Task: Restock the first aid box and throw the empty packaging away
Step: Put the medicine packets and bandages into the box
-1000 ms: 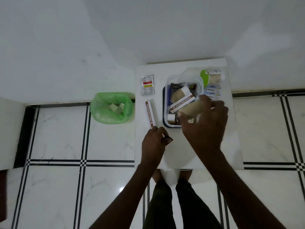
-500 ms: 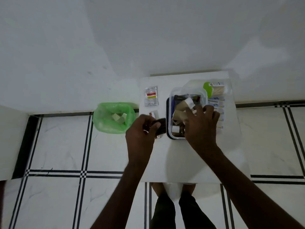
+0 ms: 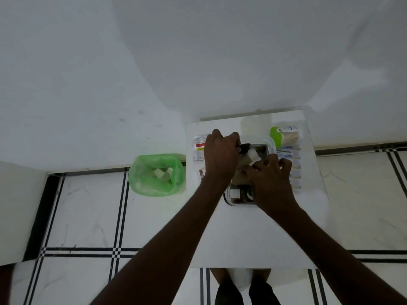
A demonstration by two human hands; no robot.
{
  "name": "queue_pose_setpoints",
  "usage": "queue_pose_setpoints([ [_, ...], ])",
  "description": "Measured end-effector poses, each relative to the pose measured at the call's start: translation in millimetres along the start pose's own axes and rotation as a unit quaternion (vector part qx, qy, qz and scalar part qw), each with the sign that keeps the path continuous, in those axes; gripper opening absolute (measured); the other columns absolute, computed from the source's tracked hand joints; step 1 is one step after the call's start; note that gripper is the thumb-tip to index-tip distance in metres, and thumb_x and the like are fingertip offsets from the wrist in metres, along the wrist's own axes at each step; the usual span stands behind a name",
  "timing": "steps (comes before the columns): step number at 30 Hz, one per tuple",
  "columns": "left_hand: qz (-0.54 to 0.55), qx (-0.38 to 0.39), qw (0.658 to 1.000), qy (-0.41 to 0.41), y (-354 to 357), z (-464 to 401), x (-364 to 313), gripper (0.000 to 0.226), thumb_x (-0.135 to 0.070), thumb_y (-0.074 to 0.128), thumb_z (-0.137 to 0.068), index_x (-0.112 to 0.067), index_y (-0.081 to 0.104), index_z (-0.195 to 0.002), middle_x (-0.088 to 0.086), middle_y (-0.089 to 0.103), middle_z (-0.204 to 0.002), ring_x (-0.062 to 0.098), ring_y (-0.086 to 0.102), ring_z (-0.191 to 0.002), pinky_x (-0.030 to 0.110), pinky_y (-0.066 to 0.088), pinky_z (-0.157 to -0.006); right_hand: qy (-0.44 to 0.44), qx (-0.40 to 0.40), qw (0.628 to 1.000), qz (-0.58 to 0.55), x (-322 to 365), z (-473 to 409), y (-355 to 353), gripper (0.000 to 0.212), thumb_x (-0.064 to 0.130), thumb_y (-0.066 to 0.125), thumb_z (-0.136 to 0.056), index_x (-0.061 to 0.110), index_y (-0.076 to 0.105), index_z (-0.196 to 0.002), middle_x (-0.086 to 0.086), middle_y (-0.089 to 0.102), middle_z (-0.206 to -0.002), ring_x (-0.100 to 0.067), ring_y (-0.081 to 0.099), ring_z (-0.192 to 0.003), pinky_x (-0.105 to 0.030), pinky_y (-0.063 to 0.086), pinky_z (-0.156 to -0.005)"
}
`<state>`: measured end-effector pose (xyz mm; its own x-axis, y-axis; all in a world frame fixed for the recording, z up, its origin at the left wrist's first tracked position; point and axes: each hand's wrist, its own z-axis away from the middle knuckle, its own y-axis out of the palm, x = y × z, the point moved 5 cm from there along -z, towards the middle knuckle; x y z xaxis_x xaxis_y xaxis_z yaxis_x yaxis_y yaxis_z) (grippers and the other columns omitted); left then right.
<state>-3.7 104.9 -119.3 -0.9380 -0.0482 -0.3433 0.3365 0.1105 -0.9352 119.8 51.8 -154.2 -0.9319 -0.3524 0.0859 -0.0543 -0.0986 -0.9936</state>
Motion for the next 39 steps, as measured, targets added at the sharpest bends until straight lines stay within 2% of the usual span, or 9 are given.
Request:
queue_pose_setpoints([
  [4,-0.132,0.007,0.990,0.045,3,-8,-5,0.022,-0.016,0.083,-0.062,-0.017,0.060,-0.060,0.001,0.058,-0.046,0.026,0.053,-0.071,0.033,0.039,-0.064,-0.001,-0.008,1.000,-0.005,1,-1,0,0.064,0.019,0.086,-0.047,0.020,0.070,-0.109,-0.010,0.073,-0.101,-0.041,0.052,-0.111,-0.047,0.029,-0.089],
  [11,-0.205,0.027,0.976,0.068,-1,-6,-15,0.021,-0.013,0.075,-0.067,-0.016,0.057,-0.058,0.001,0.057,-0.045,0.026,0.052,-0.073,0.036,0.036,-0.068,-0.013,-0.035,0.999,-0.030,-3,2,-3,0.062,0.019,0.087,-0.049,0.020,0.069,-0.109,-0.012,0.075,-0.098,-0.044,0.055,-0.113,-0.050,0.033,-0.092],
  [13,-0.197,0.035,0.975,0.099,5,-2,-20,0.014,-0.011,0.063,-0.075,-0.013,0.061,-0.062,0.004,0.060,-0.049,0.028,0.053,-0.078,0.038,0.036,-0.071,-0.018,-0.031,0.999,-0.030,-3,2,-2,0.055,0.021,0.083,-0.057,0.021,0.068,-0.110,-0.010,0.074,-0.101,-0.043,0.054,-0.116,-0.051,0.032,-0.095],
  [17,-0.189,0.033,0.973,0.124,16,1,-28,0.046,-0.013,0.027,-0.083,-0.014,0.070,-0.067,0.002,0.064,-0.054,0.026,0.055,-0.083,0.037,0.038,-0.073,-0.022,-0.010,0.999,-0.042,-4,5,3,0.052,0.027,0.080,-0.062,0.020,0.068,-0.112,-0.009,0.073,-0.109,-0.042,0.053,-0.122,-0.058,0.029,-0.103],
  [22,-0.188,0.059,0.971,0.139,22,0,-17,0.018,-0.023,0.059,-0.091,-0.016,0.075,-0.088,0.002,0.070,-0.077,0.027,0.053,-0.092,0.038,0.037,-0.078,-0.022,-0.007,0.998,-0.062,-7,8,3,0.058,0.026,0.079,-0.063,0.021,0.065,-0.118,-0.009,0.071,-0.115,-0.040,0.052,-0.125,-0.063,0.029,-0.107],
  [25,-0.123,0.017,0.985,0.122,9,0,-4,0.010,-0.019,0.069,-0.082,-0.020,0.077,-0.089,-0.001,0.075,-0.085,0.026,0.056,-0.090,0.037,0.034,-0.076,-0.022,-0.016,0.998,-0.063,-14,7,-3,0.051,0.021,0.075,-0.065,0.018,0.067,-0.115,-0.008,0.073,-0.111,-0.036,0.055,-0.123,-0.062,0.031,-0.107],
  [31,-0.012,-0.037,0.993,0.108,7,16,11,0.022,-0.008,0.067,-0.082,-0.014,0.073,-0.103,0.007,0.070,-0.104,0.029,0.059,-0.099,0.038,0.044,-0.082,0.050,-0.177,0.972,-0.149,-46,-5,-38,0.031,0.007,0.062,-0.076,0.004,0.067,-0.107,-0.017,0.071,-0.104,-0.036,0.063,-0.103,-0.048,0.049,-0.092],
  [35,0.043,-0.021,0.996,0.071,9,18,12,0.026,-0.006,0.062,-0.087,-0.011,0.068,-0.111,0.010,0.065,-0.113,0.030,0.058,-0.100,0.041,0.050,-0.083,0.095,-0.084,0.989,-0.072,-88,-51,-21,0.070,0.000,0.068,-0.067,0.002,0.047,-0.133,-0.023,0.053,-0.133,-0.041,0.047,-0.126,-0.051,0.041,-0.101],
  [39,0.100,-0.031,0.994,0.037,6,23,13,0.029,-0.007,0.059,-0.088,-0.013,0.064,-0.116,0.006,0.063,-0.115,0.026,0.058,-0.104,0.038,0.052,-0.082,0.060,0.067,0.996,0.001,-108,-87,12,0.078,0.007,0.072,-0.069,0.007,0.039,-0.140,-0.020,0.049,-0.137,-0.040,0.040,-0.133,-0.055,0.030,-0.110],
])
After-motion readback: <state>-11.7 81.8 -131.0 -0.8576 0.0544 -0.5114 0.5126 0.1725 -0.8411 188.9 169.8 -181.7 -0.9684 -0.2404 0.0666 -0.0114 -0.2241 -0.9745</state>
